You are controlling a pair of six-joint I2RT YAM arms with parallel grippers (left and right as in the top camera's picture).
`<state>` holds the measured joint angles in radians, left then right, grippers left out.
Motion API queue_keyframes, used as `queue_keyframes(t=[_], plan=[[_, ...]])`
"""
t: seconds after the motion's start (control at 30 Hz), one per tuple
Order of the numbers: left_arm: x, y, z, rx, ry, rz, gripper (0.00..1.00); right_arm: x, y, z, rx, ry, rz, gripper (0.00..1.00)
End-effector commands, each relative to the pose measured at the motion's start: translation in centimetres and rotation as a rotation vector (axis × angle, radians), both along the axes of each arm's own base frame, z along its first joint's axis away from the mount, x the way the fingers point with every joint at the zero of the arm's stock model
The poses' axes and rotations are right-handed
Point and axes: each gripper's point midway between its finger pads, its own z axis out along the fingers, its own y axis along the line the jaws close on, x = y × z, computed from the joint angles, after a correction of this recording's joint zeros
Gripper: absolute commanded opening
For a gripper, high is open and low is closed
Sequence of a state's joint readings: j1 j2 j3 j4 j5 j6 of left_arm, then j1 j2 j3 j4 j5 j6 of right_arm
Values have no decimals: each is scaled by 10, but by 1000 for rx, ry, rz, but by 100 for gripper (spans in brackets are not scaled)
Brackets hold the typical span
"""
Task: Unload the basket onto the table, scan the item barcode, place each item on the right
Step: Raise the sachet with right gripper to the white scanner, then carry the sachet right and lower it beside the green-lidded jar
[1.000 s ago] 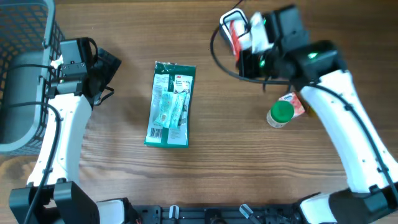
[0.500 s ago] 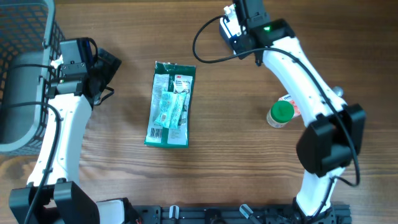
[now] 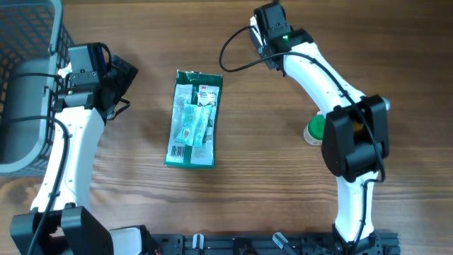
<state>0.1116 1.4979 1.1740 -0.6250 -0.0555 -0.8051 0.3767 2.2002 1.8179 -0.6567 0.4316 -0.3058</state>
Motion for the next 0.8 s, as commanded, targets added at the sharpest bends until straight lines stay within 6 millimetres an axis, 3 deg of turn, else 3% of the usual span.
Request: queue_keyframes(t=[0.0,0.13,0.23,0.37,0.47,0.67,0.77], plan=[[1,4,8,20,-19,-3,100,-3,-3,-28,-44,43,-2,5],[1,4,8,20,-19,-3,100,-7,-2,-47,-45,87,7,5],[1,4,8,20,-19,-3,100,-15,13,-61,4,155,103,5],[1,4,8,20,-19,-3,100,-18,13,-63,-6,173,126,4],[1,4,8,20,-19,-3,100,-13,-3,-50,-130,117,65,5],[1,4,8,20,-19,-3,100,-23,22,-50,-244,164,254,6],[1,4,8,20,-19,-2,100,-26,23,-51,-286,193,315,6]])
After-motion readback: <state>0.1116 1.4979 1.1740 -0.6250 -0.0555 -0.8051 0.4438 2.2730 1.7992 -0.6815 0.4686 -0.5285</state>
